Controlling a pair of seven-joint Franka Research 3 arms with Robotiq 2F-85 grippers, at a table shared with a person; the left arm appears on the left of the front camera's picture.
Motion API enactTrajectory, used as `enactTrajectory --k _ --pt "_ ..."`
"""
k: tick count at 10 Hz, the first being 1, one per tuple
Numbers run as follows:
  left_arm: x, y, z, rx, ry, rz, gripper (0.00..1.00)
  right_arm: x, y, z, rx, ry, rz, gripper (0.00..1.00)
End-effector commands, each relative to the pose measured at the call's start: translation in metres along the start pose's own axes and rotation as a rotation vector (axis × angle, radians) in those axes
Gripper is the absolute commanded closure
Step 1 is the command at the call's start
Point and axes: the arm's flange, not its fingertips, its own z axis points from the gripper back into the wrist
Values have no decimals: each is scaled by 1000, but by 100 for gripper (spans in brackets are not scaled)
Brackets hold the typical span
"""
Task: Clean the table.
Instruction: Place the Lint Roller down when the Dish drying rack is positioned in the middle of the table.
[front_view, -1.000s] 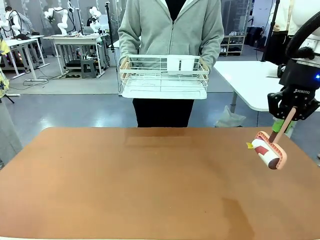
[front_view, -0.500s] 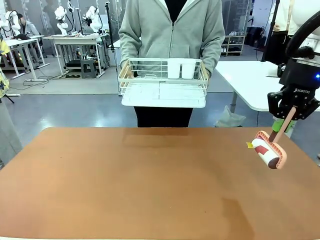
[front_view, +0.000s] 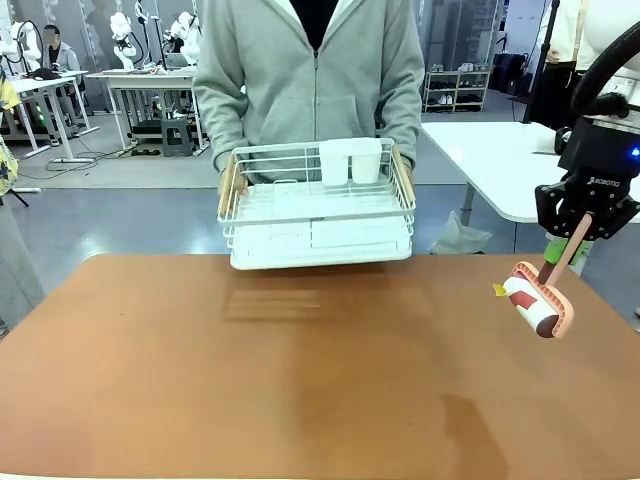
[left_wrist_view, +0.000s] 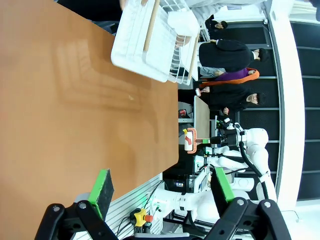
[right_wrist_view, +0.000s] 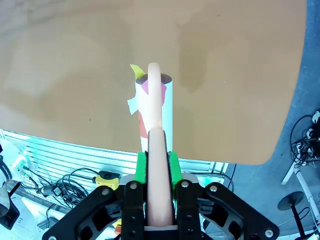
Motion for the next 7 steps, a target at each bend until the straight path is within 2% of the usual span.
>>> enactTrajectory --k 1,7 --pt "0 -1 3 -11 -6 -10 0 2 1 4 -1 10 3 79" --pt "0 -1 3 -11 -6 -10 0 2 1 4 -1 10 3 79"
